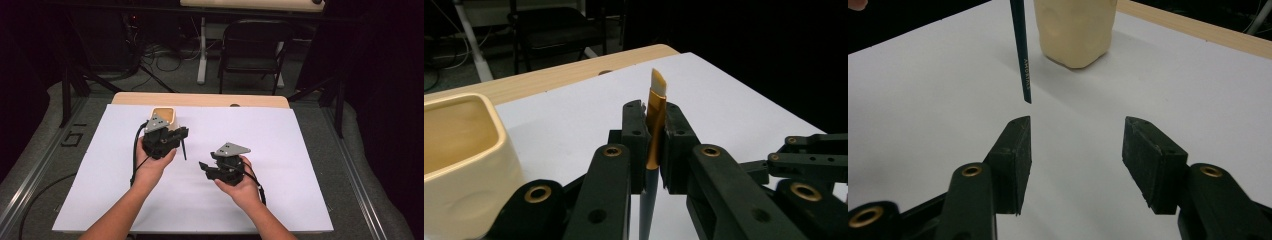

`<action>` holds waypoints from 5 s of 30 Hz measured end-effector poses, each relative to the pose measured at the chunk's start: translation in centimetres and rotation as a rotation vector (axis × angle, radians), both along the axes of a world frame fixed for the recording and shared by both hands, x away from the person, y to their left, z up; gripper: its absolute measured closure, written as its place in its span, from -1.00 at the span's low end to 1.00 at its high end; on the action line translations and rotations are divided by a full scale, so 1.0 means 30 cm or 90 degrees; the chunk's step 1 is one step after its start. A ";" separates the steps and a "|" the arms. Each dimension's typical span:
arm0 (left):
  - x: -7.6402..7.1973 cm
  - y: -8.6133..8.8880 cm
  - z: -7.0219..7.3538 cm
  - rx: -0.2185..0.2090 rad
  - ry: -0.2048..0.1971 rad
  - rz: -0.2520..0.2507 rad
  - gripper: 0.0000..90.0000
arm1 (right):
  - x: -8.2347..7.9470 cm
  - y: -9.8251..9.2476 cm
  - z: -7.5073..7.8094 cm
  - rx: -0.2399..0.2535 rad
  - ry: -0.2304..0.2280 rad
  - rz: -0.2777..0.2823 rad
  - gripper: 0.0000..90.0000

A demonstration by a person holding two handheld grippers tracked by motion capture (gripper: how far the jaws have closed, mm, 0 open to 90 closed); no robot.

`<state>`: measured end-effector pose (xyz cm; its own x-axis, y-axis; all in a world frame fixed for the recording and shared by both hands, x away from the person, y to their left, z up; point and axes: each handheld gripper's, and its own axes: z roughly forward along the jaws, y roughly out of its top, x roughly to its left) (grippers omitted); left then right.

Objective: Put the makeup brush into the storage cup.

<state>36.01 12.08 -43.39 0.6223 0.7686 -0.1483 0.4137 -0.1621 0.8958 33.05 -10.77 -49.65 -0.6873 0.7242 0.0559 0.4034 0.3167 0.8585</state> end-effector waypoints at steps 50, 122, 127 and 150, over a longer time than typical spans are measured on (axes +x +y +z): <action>0.019 0.166 0.096 0.023 -0.029 0.082 0.86 | 0.010 -0.059 -0.002 -0.014 -0.009 -0.033 -0.11; 0.172 0.159 0.168 0.043 -0.054 0.128 0.86 | -0.024 -0.183 -0.058 0.003 0.024 -0.062 -0.65; 0.195 0.157 0.170 0.044 -0.053 0.138 0.86 | -0.024 -0.185 -0.059 0.003 0.025 -0.062 -0.65; 0.282 0.169 0.173 0.056 -0.053 0.170 0.86 | -0.023 -0.187 -0.062 0.004 0.027 -0.059 -0.65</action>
<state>44.47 17.14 -38.20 0.4032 0.9146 -0.0306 0.3782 -0.1361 0.9156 32.36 -16.38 -51.51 -0.6147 0.7839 0.0881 0.4664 0.2711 0.8420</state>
